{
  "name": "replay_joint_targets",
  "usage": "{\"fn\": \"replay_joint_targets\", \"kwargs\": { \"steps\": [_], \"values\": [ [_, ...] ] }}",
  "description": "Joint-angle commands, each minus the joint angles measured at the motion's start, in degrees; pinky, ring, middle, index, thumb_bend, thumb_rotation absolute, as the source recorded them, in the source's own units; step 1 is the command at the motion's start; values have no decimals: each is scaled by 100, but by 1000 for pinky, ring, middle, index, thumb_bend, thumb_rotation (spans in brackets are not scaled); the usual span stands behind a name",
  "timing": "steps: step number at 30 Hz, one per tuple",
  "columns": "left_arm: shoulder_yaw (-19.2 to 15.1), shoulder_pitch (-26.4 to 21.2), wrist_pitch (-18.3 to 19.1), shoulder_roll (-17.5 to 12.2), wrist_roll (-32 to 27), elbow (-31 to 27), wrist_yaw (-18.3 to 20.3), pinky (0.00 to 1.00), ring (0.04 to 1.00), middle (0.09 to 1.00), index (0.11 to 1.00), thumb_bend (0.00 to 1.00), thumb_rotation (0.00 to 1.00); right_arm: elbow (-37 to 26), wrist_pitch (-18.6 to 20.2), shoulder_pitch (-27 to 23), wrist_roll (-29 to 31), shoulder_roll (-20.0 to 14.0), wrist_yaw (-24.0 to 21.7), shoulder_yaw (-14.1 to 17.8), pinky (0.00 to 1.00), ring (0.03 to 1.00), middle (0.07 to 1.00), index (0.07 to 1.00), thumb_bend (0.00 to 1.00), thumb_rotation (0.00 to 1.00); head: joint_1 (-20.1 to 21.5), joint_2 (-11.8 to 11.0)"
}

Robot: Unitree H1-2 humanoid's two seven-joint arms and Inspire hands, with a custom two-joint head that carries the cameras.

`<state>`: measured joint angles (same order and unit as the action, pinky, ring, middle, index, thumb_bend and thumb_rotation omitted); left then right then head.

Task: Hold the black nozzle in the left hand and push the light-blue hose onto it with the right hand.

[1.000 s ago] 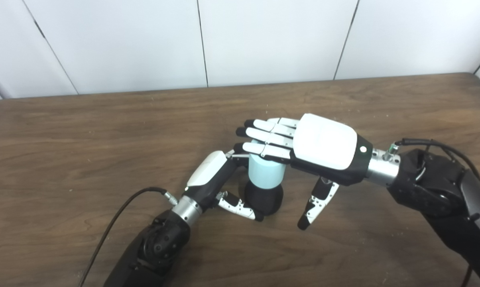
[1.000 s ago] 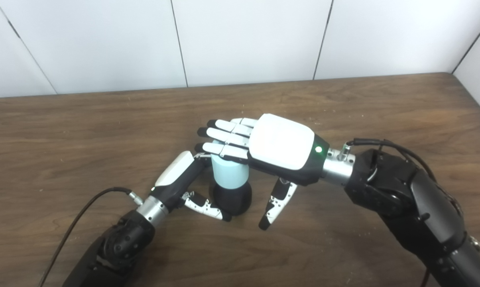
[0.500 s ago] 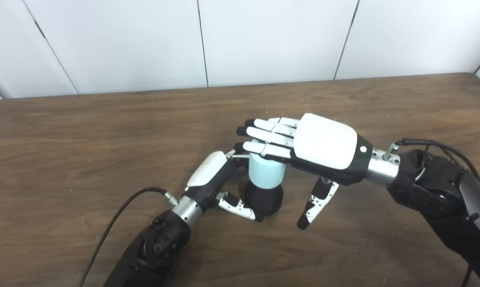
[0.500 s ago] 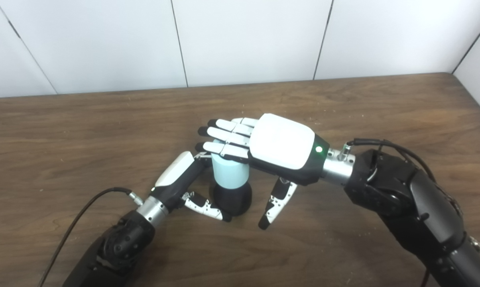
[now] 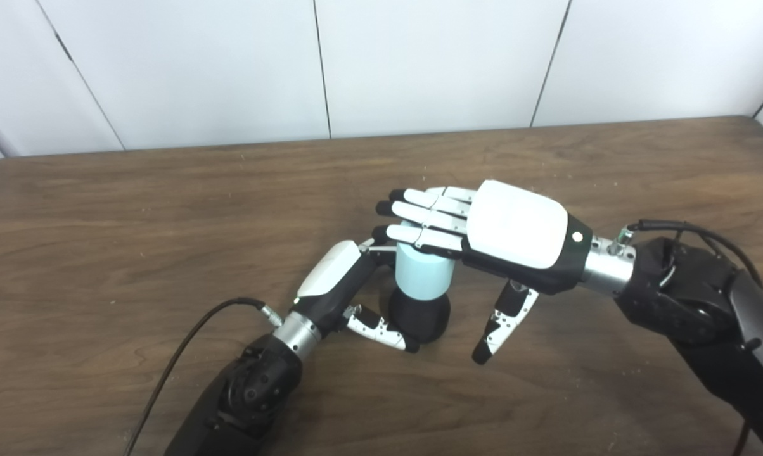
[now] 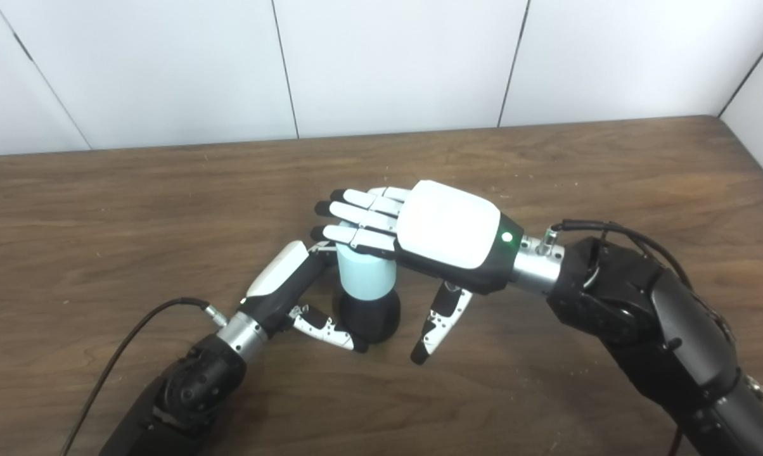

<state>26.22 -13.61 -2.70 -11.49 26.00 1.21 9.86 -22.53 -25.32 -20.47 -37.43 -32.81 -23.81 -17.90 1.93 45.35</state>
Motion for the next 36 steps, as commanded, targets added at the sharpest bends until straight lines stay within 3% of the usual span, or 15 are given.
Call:
{"fn": "replay_joint_targets", "kwargs": {
  "steps": [1,36],
  "values": [
    [121,171,223,-117,78,110,394,951,723,497,482,525,0,62,-1,70,-24,-84,-273,-90,859,980,1000,953,918,482,1,0],
    [118,176,235,-107,74,66,398,952,700,497,482,525,0,241,-59,77,48,-53,-250,-179,851,979,1000,953,919,479,-8,34]
  ]
}}
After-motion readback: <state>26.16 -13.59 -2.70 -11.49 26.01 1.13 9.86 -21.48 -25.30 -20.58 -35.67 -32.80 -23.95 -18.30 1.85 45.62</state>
